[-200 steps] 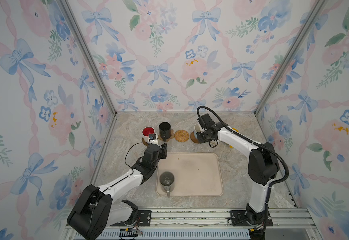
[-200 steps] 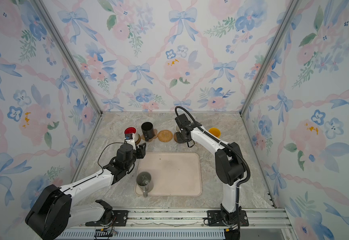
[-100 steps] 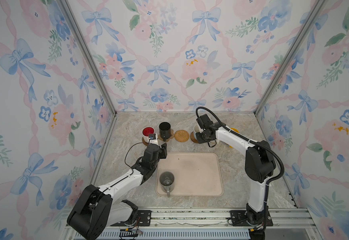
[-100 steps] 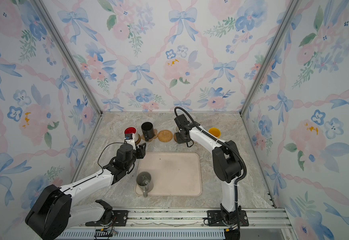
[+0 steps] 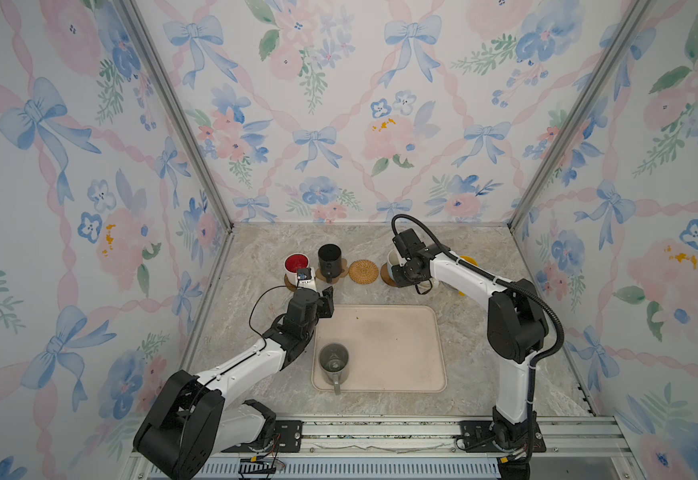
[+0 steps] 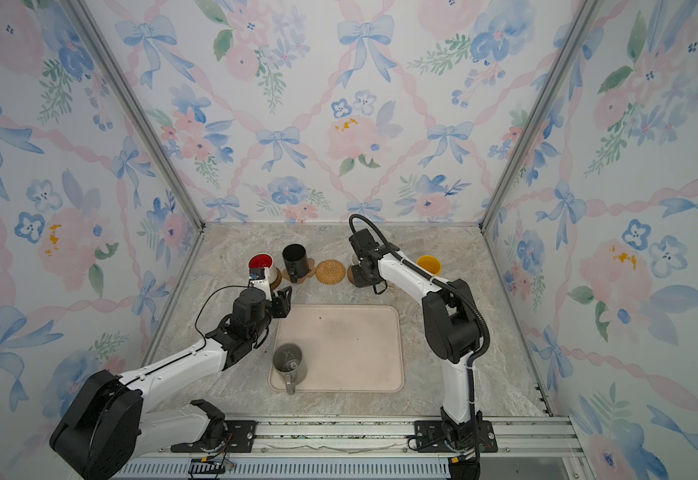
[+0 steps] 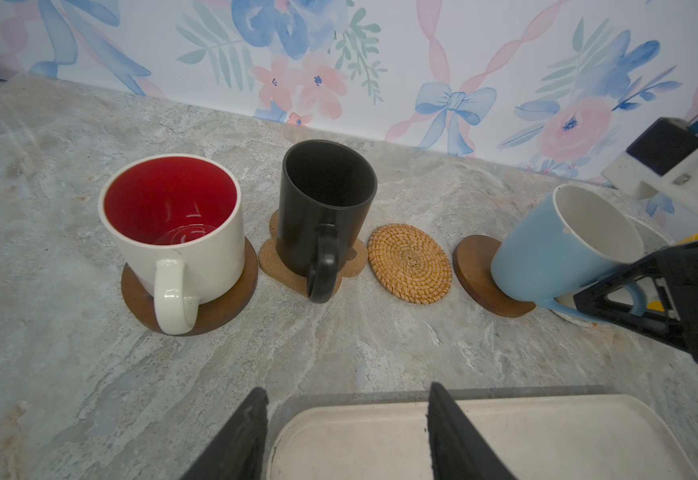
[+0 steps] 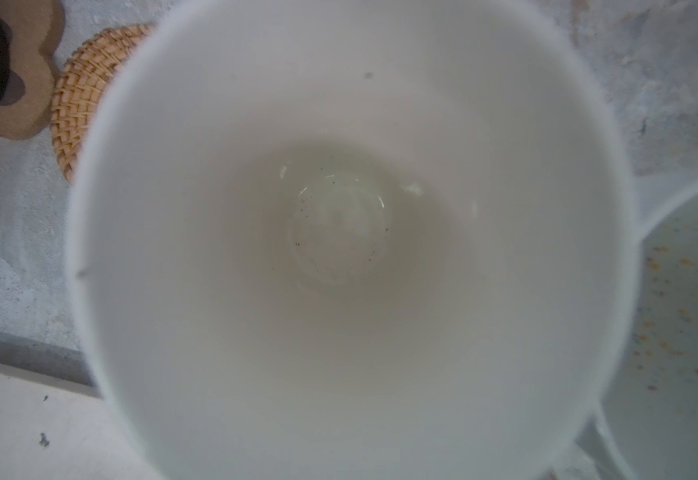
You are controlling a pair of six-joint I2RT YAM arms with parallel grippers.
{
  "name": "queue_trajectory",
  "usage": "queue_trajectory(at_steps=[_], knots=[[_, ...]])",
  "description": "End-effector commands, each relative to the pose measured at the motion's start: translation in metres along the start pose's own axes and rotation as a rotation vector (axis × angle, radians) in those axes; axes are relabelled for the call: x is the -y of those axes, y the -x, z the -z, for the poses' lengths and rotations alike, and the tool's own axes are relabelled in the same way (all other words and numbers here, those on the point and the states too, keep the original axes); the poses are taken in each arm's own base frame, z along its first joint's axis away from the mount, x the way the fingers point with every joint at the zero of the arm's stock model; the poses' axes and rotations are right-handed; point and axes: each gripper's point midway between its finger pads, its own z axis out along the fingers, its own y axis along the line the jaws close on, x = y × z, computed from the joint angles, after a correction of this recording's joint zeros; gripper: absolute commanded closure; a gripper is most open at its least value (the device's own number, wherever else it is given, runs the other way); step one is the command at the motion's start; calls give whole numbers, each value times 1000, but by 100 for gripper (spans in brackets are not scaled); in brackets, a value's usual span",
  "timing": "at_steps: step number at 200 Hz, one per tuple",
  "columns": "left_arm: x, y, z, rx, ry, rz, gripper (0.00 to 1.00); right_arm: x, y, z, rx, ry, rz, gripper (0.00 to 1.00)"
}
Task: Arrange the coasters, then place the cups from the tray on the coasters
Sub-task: 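Lower the light blue mug onto the wooden coaster with the right gripper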
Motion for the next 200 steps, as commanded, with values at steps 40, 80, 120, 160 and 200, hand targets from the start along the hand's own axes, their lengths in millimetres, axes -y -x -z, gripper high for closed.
queue_trajectory(at_steps=[40,80,120,160,200], knots=[[-1,0,2,7,-10,-10,42,4,31,8,93,-6,-30,100],[-1,1,1,6,-9,-10,42,4,32,6,93,-8,-30,100],[-1,0,-1,0,-8,-11,42,5,33,3,88,-11,-32,100],[-1,0,-1,1,-8,-10,42,5,32,1,84,-11,-31,100],[-1,0,-1,0,-8,-12,42,5,32,-1,77,-12,-33,100]])
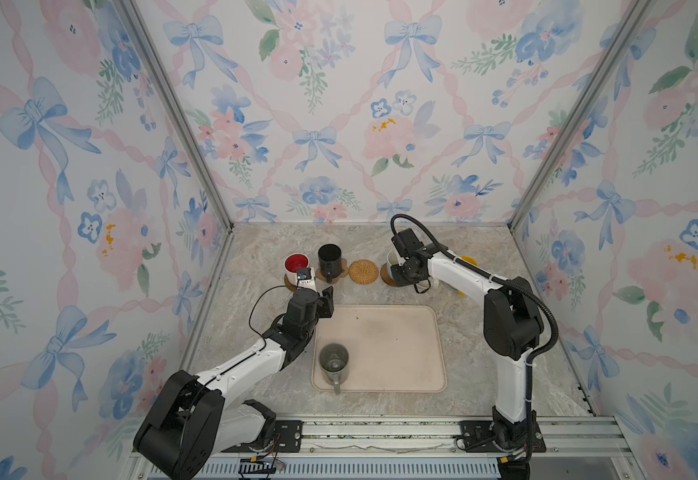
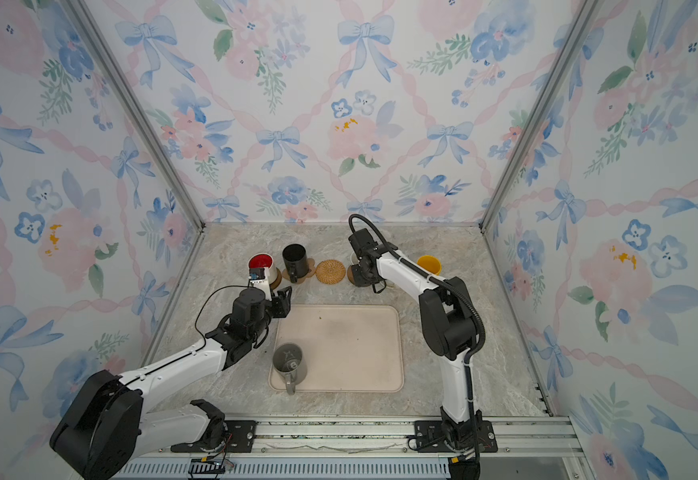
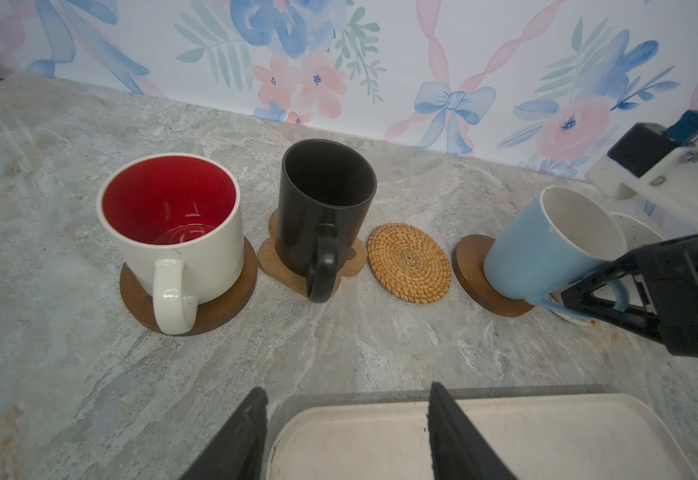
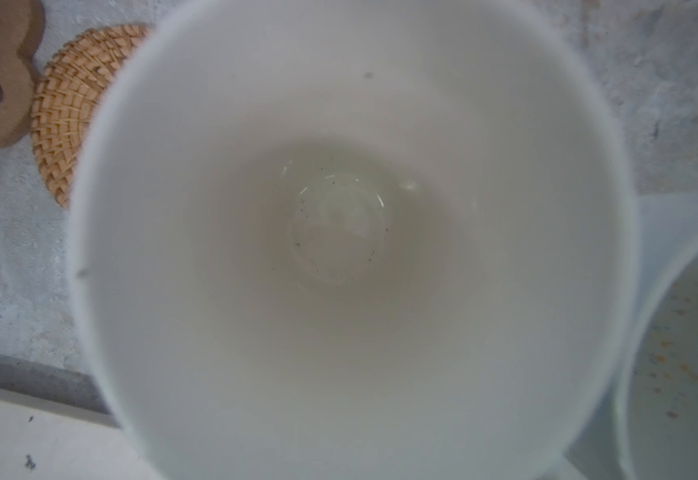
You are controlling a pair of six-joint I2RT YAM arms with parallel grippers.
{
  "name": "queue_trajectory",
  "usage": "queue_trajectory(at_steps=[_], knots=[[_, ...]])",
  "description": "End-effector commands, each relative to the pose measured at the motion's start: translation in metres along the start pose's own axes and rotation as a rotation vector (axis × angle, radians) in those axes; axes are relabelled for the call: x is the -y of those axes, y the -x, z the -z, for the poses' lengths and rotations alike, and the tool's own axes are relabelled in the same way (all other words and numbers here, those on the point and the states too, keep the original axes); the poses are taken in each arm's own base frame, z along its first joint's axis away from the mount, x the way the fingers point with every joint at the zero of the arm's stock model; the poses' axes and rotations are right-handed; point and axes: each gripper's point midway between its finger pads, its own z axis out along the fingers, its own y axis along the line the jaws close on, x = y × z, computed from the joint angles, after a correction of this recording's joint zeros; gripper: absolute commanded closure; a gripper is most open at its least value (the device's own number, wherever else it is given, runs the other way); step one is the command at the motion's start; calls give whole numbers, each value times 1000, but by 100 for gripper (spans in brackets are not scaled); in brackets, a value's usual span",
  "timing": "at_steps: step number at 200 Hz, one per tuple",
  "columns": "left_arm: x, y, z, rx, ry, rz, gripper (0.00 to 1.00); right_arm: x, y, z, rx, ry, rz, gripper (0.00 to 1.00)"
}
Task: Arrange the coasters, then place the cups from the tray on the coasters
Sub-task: 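Lower the light blue mug onto the wooden coaster with the right gripper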
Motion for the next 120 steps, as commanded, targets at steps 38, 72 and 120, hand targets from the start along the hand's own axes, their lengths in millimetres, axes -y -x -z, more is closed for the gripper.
queue_trajectory(at_steps=[38,72,120], knots=[[0,0,-1,2,-8,-13,42,7,28,9,83,-12,-36,100],[-1,0,-1,1,-8,-13,42,7,28,8,78,-11,-35,94],[0,1,-1,2,-11,-13,42,6,26,6,71,-9,-36,89]])
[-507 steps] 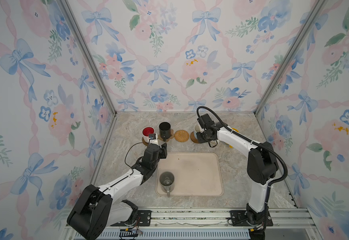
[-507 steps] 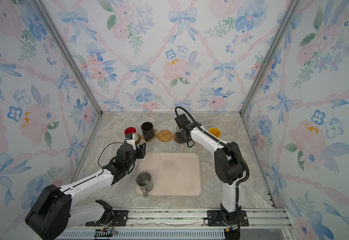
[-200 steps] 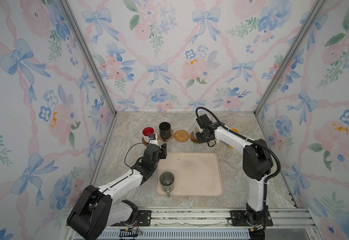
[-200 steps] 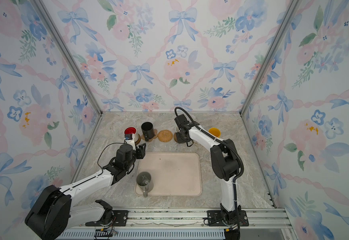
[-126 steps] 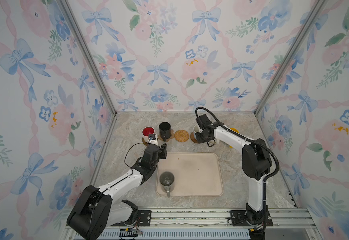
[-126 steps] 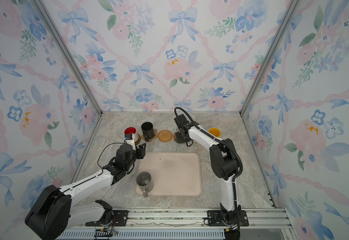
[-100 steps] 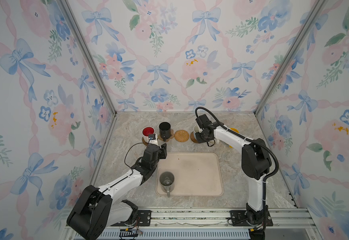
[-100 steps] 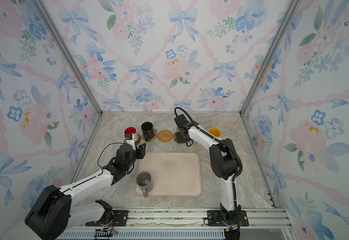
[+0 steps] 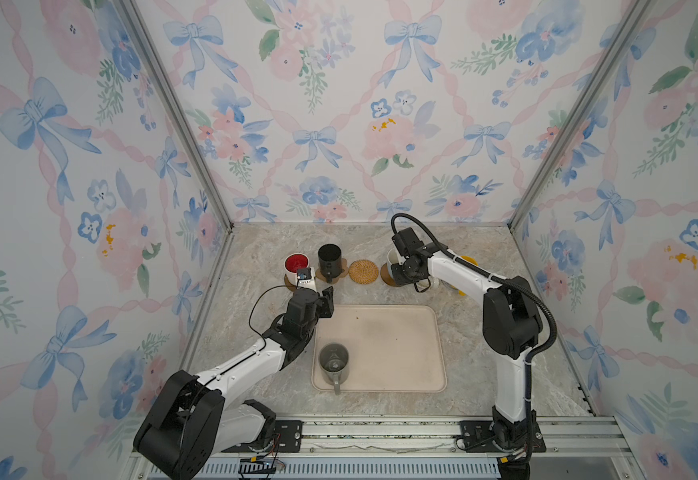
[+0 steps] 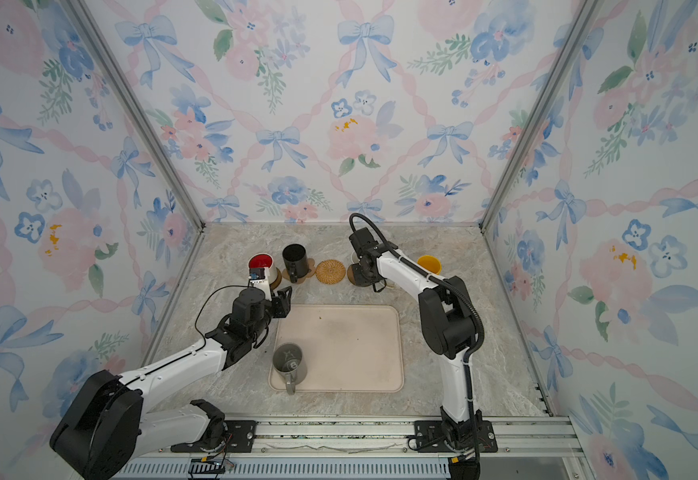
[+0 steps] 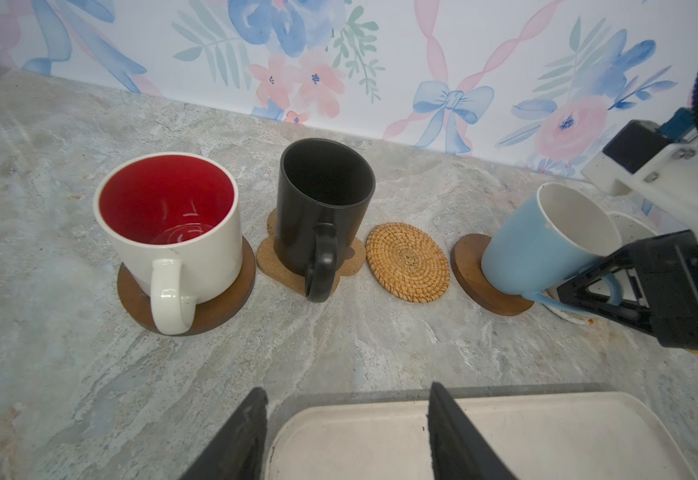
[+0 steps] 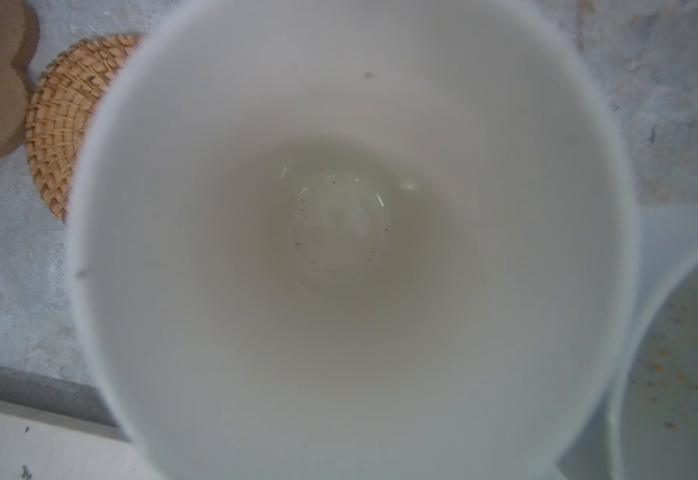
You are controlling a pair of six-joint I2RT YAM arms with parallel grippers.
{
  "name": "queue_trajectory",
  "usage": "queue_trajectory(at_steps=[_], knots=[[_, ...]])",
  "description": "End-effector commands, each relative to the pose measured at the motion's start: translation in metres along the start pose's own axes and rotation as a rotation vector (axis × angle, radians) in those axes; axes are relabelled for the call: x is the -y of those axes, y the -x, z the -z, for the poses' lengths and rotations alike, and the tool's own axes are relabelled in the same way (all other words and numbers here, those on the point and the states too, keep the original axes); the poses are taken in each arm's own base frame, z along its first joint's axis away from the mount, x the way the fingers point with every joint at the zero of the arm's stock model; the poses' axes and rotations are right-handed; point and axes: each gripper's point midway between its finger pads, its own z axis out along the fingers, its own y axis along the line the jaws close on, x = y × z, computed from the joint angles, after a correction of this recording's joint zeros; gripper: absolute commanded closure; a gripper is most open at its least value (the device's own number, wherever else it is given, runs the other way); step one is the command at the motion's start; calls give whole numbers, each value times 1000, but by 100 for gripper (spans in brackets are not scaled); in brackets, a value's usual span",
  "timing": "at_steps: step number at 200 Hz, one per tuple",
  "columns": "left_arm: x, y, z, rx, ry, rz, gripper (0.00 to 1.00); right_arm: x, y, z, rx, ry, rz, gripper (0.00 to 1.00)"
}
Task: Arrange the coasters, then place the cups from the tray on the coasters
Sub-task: 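Lower the light blue mug onto the wooden coaster with the right gripper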
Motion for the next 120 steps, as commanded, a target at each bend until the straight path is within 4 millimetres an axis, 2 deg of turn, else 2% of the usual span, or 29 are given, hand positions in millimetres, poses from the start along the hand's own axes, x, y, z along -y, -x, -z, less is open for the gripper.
queue_trajectory(at_steps=[1,120], knots=[[0,1,-1,4,-6,-14,42,4,23,8,68,-6,-29,89],[0,1,1,7,-11,-13,42,3,17,6,59,-1,-38,78]])
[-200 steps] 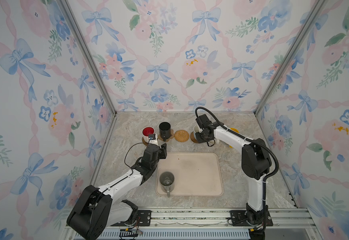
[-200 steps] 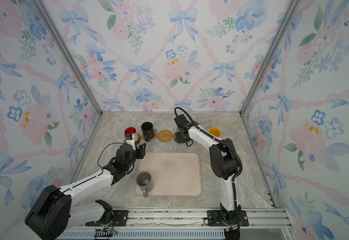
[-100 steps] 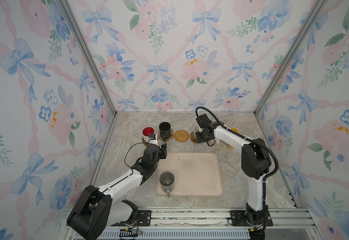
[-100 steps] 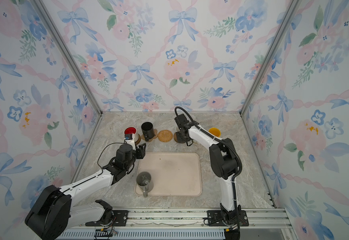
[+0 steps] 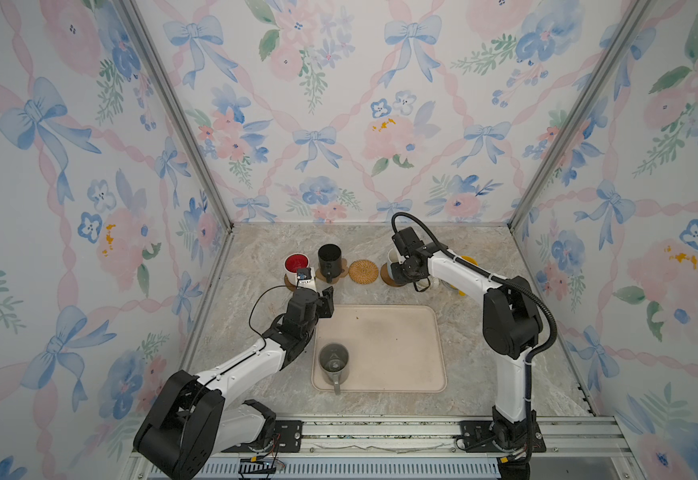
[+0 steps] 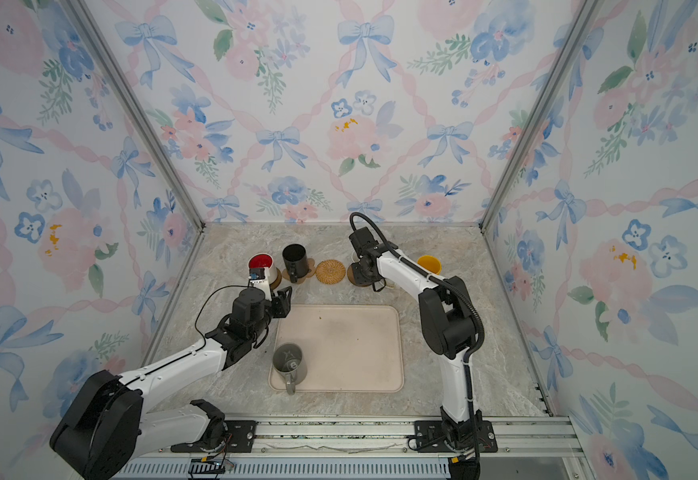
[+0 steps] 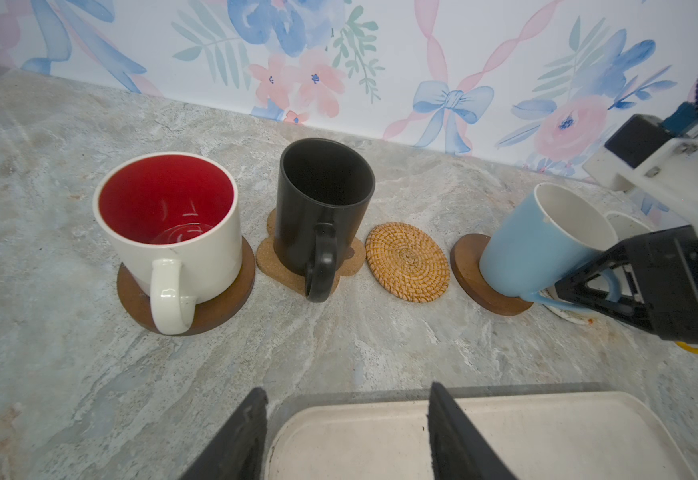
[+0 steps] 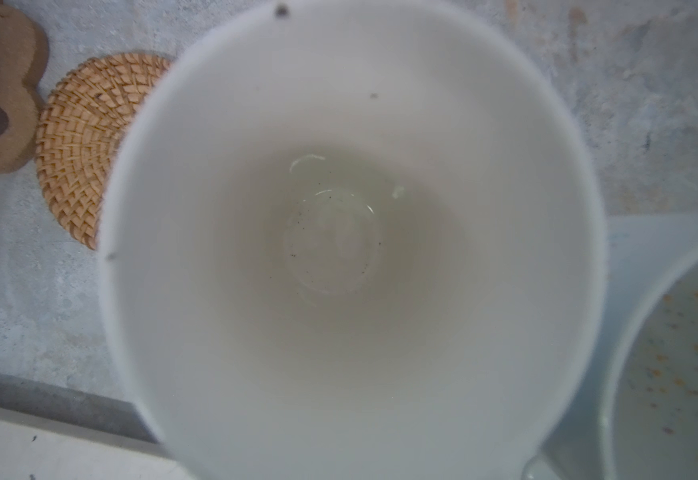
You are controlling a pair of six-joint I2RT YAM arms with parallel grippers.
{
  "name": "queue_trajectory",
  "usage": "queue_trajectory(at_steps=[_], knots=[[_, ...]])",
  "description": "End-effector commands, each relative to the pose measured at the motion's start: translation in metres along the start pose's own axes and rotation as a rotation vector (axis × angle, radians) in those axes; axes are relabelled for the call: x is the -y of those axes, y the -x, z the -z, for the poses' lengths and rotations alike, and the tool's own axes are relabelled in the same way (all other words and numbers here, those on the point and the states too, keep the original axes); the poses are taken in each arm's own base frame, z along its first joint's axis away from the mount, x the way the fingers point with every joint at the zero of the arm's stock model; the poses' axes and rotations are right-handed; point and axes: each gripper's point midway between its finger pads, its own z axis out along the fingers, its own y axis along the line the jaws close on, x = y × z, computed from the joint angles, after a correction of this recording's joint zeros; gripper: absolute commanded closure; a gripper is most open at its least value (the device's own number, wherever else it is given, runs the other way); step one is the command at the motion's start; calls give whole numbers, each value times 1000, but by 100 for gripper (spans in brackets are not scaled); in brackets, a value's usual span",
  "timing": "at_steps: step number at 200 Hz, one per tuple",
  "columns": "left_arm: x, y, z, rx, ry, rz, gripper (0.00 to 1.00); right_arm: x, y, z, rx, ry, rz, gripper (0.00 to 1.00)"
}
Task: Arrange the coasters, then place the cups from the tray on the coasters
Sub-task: 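Lower the light blue mug onto the wooden coaster with the right gripper, then open the right gripper and raise it off the light blue mug, then move the left gripper down over the grey mug on the tray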
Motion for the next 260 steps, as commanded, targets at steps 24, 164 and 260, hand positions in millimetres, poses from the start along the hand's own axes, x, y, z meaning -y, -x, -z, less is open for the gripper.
queue_trajectory(at_steps=[24,164,260], knots=[[-1,1,2,9,-7,-12,42,4,12,6,40,-5,-21,74],[2,4,5,15,-25,-3,42,14,11,46,94,-8,-43,46],[17,4,8,-48,-74,-6,43,21,29,143,331,39,-104,34]])
